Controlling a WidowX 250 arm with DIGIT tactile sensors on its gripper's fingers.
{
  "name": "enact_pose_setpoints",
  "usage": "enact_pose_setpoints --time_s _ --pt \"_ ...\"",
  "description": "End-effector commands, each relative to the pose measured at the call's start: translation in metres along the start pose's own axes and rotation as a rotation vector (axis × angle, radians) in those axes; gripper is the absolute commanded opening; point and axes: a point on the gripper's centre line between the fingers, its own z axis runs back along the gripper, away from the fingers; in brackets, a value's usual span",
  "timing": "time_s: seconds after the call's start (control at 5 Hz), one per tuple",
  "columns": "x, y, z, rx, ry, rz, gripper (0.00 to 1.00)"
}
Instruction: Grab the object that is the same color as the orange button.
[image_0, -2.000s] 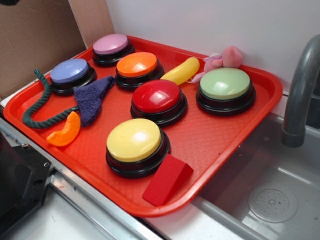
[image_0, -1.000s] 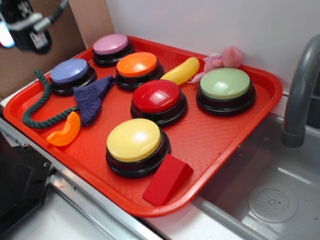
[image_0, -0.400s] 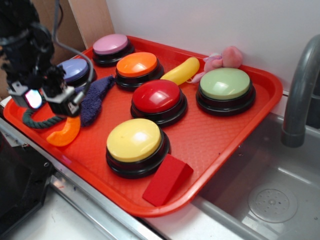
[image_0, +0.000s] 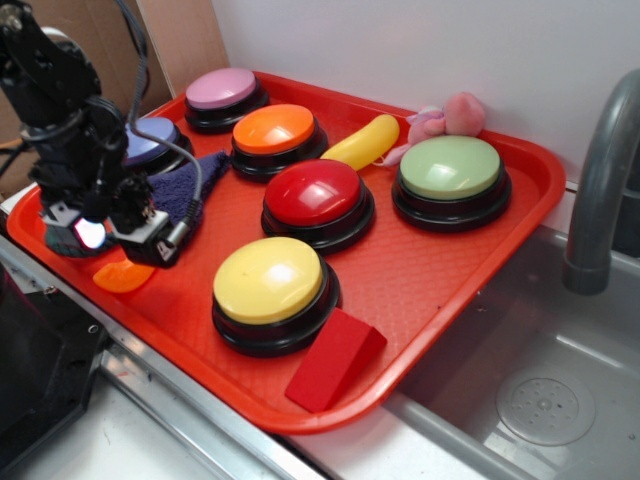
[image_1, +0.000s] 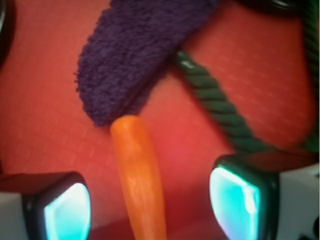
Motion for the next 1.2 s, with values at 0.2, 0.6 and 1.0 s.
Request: enact_pose_setpoints --time_s 0.2,0.6,1.0 --pt "0.004 0.005 -0.006 -0.027 -0.068 0.023 0.0" --pt "0.006 0.001 0.001 -0.028 -0.078 0.019 0.0" --pt "0.019 -0.022 0.051 -0.042 -0.074 -0.032 0.0"
